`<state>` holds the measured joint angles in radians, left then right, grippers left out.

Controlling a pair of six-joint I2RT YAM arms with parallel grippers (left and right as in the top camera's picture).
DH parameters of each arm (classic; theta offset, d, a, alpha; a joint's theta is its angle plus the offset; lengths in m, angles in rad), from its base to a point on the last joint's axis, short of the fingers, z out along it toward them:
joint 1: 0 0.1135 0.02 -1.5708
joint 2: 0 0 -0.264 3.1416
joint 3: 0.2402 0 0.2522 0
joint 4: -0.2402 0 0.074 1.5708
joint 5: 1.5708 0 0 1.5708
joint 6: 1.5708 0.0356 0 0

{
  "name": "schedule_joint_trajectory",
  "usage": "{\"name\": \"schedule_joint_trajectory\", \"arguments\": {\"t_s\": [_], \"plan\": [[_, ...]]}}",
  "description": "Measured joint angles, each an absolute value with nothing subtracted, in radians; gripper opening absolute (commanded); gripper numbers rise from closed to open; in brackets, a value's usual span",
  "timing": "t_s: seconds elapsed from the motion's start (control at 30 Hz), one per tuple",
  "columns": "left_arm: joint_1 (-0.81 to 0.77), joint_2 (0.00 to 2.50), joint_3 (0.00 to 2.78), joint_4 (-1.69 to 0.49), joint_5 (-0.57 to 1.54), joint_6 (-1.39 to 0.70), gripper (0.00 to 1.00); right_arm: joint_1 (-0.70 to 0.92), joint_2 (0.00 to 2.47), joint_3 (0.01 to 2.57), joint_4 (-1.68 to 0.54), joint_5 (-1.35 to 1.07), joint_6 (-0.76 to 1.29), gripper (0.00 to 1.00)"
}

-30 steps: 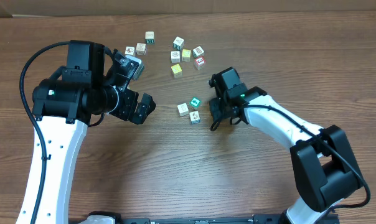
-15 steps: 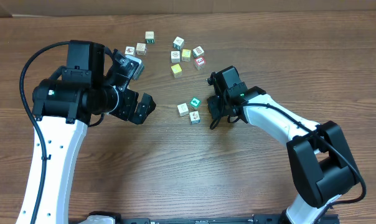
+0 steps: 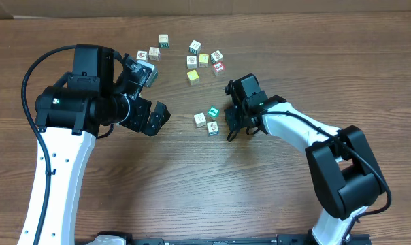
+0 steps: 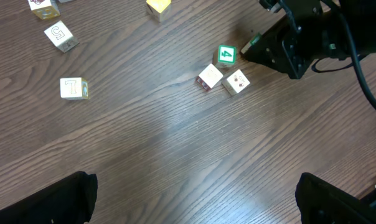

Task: Form a circle

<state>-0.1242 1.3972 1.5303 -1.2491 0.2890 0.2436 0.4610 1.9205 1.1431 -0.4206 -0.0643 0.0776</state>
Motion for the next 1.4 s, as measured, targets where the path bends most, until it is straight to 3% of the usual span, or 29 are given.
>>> {"name": "schedule_joint_trajectory", "arguments": {"t_s": [1.4], "plan": [[-0.124, 1.397, 1.530, -1.249, 0.289, 0.244, 0.99, 0.498, 1.924, 1.143, -0.338, -0.071, 0.078, 0.03]]}}
